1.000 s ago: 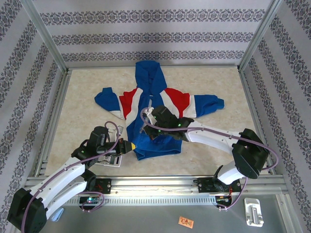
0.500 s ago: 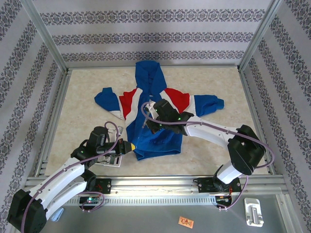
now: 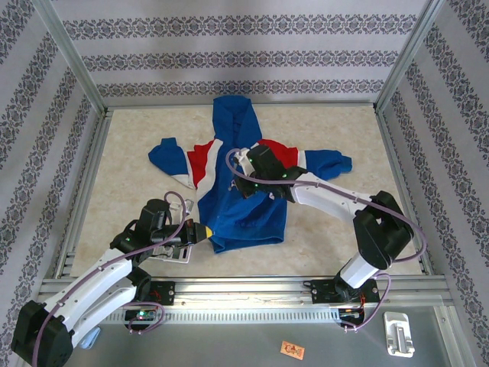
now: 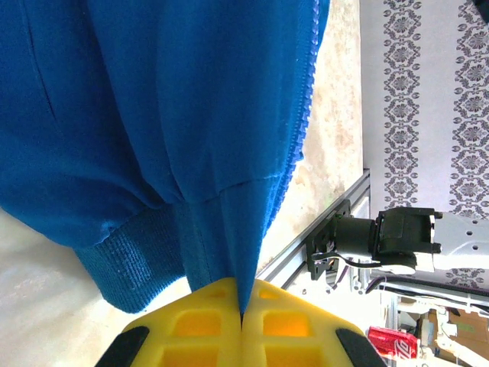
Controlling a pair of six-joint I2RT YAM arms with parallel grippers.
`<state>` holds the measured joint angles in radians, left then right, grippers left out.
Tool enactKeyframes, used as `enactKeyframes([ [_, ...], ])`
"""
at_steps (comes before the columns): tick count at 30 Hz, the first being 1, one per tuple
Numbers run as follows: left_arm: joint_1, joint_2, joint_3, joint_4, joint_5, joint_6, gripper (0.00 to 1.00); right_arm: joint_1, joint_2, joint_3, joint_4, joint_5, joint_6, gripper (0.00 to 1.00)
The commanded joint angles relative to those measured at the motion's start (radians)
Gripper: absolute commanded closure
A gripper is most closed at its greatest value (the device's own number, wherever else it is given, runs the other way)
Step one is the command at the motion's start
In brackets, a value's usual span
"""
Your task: Zip up the jacket
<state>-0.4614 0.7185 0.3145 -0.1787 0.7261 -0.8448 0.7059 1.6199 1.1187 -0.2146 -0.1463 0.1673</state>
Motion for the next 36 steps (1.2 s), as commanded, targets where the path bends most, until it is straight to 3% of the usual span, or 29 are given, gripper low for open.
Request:
enactKeyframes([
  [1,0.008,-0.016,0.023,-0.071,0.040,0.019,1.00,-0.039,0.024,0.044,-0.001,0.033,-0.034,1.00],
  [36,0.008,-0.037,0.027,-0.102,0.049,0.015,1.00,-0.217,0.331,0.378,-0.027,-0.133,-0.057,1.00],
])
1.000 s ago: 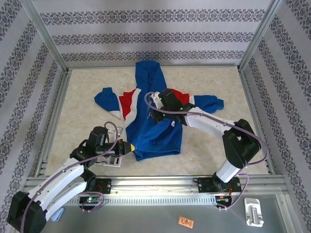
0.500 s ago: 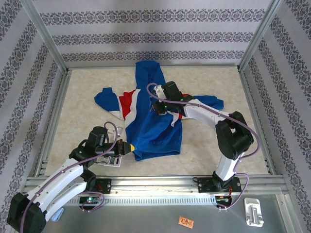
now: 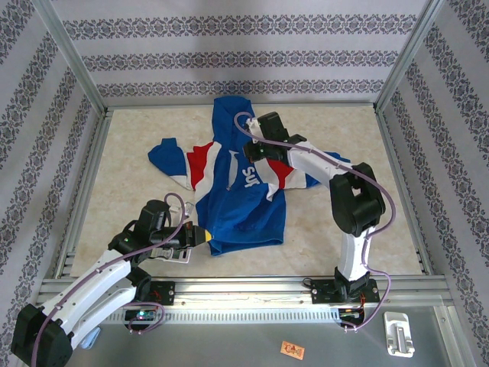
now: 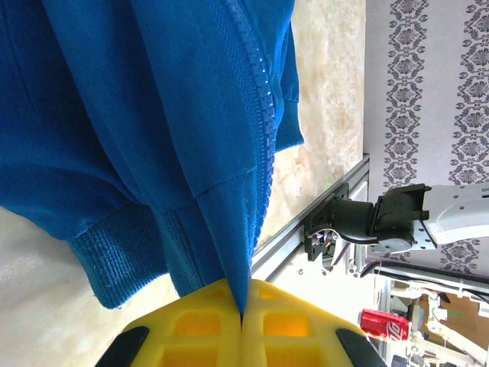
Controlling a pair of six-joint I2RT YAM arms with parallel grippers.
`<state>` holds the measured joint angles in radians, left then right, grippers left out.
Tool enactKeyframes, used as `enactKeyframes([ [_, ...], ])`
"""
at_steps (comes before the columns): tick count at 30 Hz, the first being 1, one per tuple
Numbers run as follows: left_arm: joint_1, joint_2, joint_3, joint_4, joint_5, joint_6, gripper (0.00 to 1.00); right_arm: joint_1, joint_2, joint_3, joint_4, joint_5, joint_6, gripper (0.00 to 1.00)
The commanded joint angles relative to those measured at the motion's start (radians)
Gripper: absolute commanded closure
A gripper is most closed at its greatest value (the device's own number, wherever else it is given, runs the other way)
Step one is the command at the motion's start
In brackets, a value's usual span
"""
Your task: Zip up the jacket
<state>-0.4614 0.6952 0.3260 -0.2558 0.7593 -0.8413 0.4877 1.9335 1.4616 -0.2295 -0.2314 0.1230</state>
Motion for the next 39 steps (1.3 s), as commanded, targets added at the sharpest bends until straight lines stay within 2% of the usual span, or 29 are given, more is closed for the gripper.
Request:
enactKeyframes([
  [1,0.009,-0.012,0.013,-0.029,0.006,0.010,1.00,0.004,0.015,0.032,-0.009,-0.063,-0.008,1.00],
  [8,0.008,0.034,0.015,-0.126,-0.110,0.018,1.00,0.061,0.003,-0.057,0.051,-0.175,0.076,1.00],
  [12,0.009,0.097,0.021,-0.166,-0.138,0.029,1.00,0.116,0.010,-0.106,0.076,-0.219,0.100,0.88],
  [17,0.008,0.118,0.018,-0.157,-0.143,0.031,1.00,0.179,0.027,-0.117,0.020,-0.169,0.018,0.79],
  [23,0.009,0.112,0.013,-0.155,-0.143,0.031,1.00,0.180,0.065,-0.084,-0.033,-0.151,0.002,0.70],
  [30,0.008,0.101,0.012,-0.159,-0.146,0.030,1.00,0.157,0.125,-0.040,-0.093,-0.182,0.035,0.64],
  [39,0.009,0.101,0.010,-0.154,-0.145,0.031,1.00,0.148,0.175,0.016,-0.199,-0.155,0.004,0.55],
])
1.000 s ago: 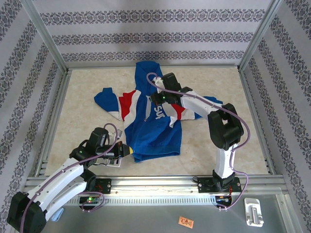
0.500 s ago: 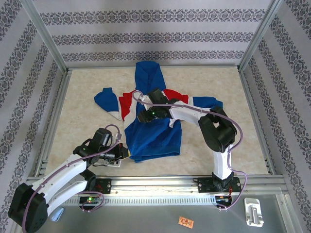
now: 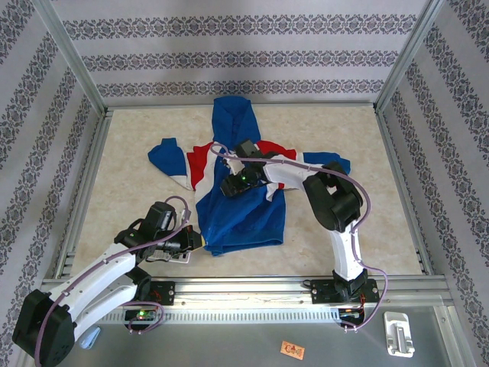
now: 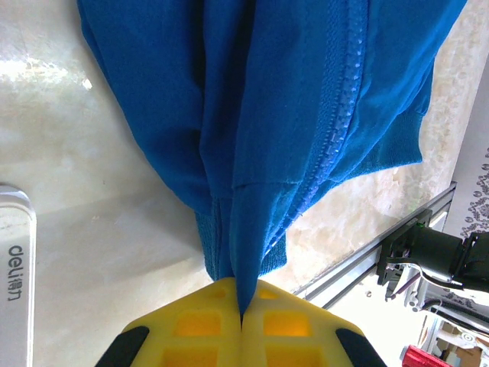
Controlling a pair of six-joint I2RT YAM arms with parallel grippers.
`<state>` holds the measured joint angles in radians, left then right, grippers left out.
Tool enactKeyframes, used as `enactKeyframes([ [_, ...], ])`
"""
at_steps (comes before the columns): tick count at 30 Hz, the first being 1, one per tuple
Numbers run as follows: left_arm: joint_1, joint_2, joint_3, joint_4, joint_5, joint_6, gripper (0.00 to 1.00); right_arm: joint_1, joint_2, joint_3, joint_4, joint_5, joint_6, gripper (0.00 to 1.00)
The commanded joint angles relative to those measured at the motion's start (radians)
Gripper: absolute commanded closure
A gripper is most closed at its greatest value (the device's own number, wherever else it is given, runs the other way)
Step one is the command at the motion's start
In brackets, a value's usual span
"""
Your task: Zip up the jacket
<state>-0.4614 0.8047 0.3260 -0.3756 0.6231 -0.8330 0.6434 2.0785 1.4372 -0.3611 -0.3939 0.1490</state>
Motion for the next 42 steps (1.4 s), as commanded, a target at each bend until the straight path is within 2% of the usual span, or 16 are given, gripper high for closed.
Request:
enactKeyframes([
  [1,0.008,-0.007,0.008,-0.033,-0.010,0.022,1.00,-0.007,0.037,0.051,-0.081,0.000,-0.023,0.55],
  [10,0.008,-0.007,0.004,-0.025,-0.014,0.022,1.00,0.018,0.112,0.148,-0.168,-0.051,-0.043,0.54],
  [21,0.009,-0.010,0.002,-0.022,-0.016,0.023,1.00,0.016,0.046,0.136,-0.104,-0.242,-0.015,0.58],
  [33,0.009,-0.015,0.000,-0.031,-0.015,0.025,1.00,0.013,-0.011,0.094,-0.089,-0.186,-0.023,0.59],
  [36,0.009,-0.022,0.001,-0.043,-0.028,0.021,1.00,0.006,-0.049,0.070,-0.072,-0.161,-0.017,0.64],
  [40,0.009,-0.017,0.008,-0.070,-0.068,0.017,1.00,0.008,-0.100,0.047,-0.078,-0.103,-0.034,0.82],
  [42,0.008,-0.007,0.011,-0.077,-0.080,0.018,1.00,0.011,-0.119,0.034,-0.081,-0.095,-0.041,0.83],
])
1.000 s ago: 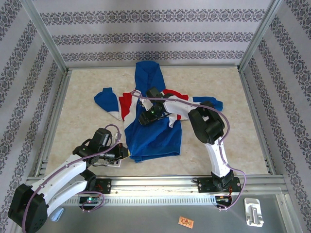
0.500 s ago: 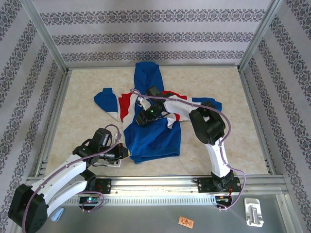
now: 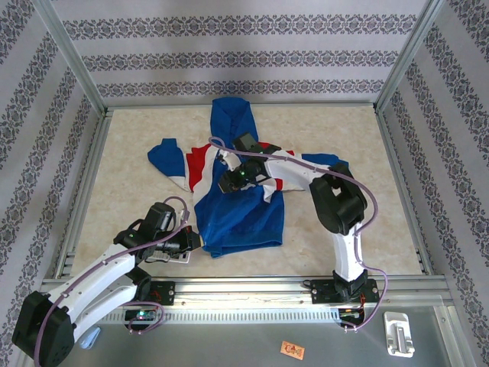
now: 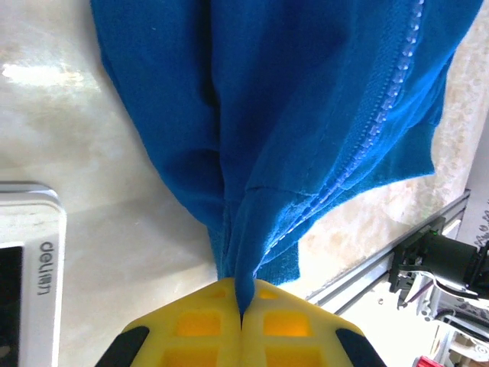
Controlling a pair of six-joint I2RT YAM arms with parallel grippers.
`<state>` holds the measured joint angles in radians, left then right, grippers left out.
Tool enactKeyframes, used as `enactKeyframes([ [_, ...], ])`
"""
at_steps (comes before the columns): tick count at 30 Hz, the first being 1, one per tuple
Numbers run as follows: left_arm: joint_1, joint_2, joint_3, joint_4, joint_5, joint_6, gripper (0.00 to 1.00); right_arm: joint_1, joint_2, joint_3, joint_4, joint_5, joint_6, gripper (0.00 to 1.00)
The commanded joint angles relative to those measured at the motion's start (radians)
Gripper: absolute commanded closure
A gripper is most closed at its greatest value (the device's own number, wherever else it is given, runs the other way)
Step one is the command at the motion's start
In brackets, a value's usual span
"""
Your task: Zip up the jacket
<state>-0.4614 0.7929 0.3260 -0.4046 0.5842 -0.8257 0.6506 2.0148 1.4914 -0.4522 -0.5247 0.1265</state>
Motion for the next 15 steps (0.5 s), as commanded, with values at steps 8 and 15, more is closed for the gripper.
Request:
enactKeyframes([
  [8,0.009,0.034,0.019,-0.058,-0.052,0.019,1.00,-0.004,-0.030,-0.026,0.010,0.037,-0.069,0.72],
  [15,0.008,0.034,0.021,-0.065,-0.056,0.017,1.00,0.023,0.049,0.058,-0.054,0.140,-0.173,0.62],
])
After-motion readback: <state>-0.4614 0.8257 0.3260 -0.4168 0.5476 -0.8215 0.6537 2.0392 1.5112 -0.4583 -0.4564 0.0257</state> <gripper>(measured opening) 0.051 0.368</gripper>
